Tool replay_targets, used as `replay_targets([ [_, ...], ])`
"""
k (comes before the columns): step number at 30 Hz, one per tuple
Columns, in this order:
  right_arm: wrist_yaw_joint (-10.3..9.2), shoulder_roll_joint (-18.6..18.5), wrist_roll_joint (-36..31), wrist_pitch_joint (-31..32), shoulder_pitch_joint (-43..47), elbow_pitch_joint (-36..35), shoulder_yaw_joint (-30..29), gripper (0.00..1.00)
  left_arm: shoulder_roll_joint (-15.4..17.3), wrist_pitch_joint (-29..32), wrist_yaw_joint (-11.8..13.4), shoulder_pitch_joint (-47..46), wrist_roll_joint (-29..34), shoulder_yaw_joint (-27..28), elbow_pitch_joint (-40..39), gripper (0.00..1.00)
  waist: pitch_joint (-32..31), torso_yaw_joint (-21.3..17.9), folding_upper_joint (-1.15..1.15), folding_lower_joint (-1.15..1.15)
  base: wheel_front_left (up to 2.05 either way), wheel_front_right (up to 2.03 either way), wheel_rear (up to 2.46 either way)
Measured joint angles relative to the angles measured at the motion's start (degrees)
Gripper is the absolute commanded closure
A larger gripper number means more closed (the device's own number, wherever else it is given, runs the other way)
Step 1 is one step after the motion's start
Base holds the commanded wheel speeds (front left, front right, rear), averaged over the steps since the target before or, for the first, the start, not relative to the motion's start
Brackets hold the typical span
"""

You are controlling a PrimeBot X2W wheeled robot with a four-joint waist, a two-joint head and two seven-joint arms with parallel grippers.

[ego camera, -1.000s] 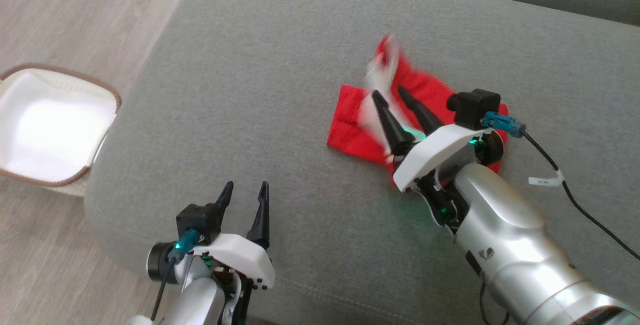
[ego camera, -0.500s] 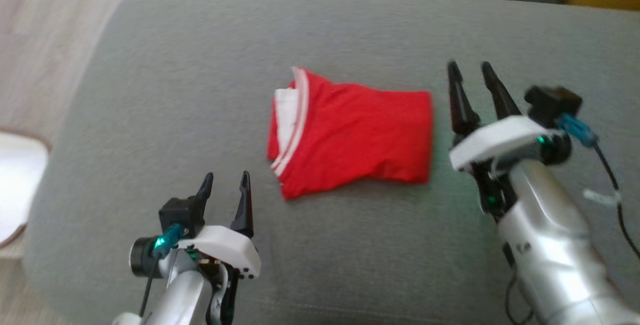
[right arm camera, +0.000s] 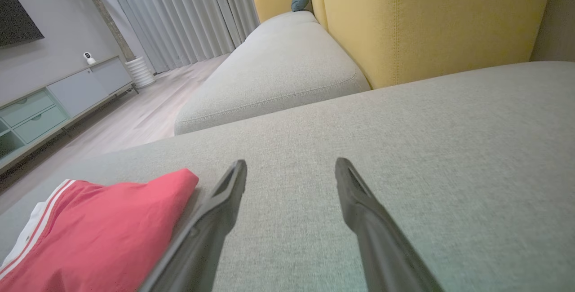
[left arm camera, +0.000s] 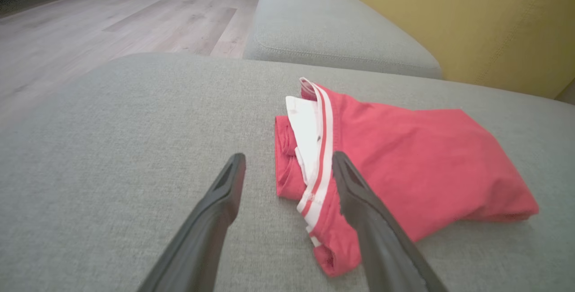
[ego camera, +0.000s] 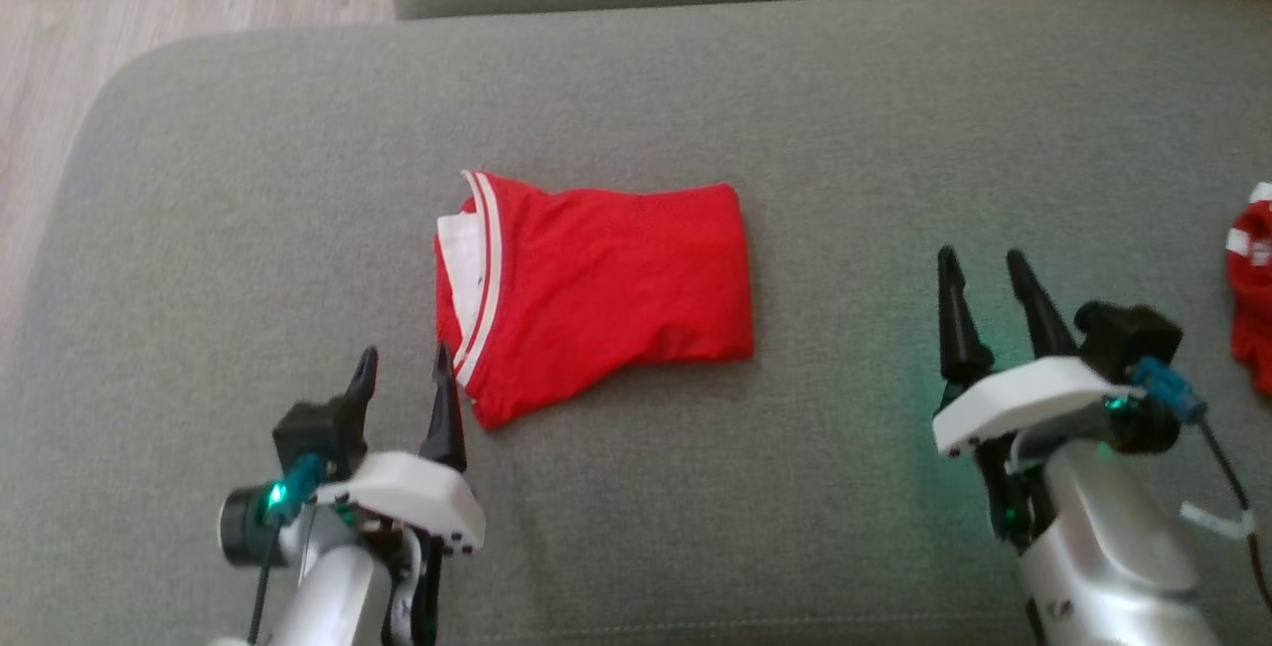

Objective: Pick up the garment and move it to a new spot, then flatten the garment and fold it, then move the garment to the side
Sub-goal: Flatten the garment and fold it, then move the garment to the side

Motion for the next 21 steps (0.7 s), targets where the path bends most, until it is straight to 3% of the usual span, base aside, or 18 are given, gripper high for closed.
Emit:
replay_targets([
  [12, 0.00, 0.35, -1.08, 0.00, 4.83, -1.55, 2.64, 0.00, 0.05, 0.00, 0.49, 4.93, 1.57, 2.31, -0.67, 0.00, -3.32, -2.40, 0.00, 0.00, 0.00, 0.00, 0.00],
  [21, 0.00, 0.36, -1.08, 0.00, 4.99, -1.87, 2.92, 0.00, 0.07, 0.00, 0.43, 4.93, 1.80, 2.74, -1.00, 0.00, -3.03, -1.97, 0.00, 0.00, 0.00, 0.00, 0.00],
])
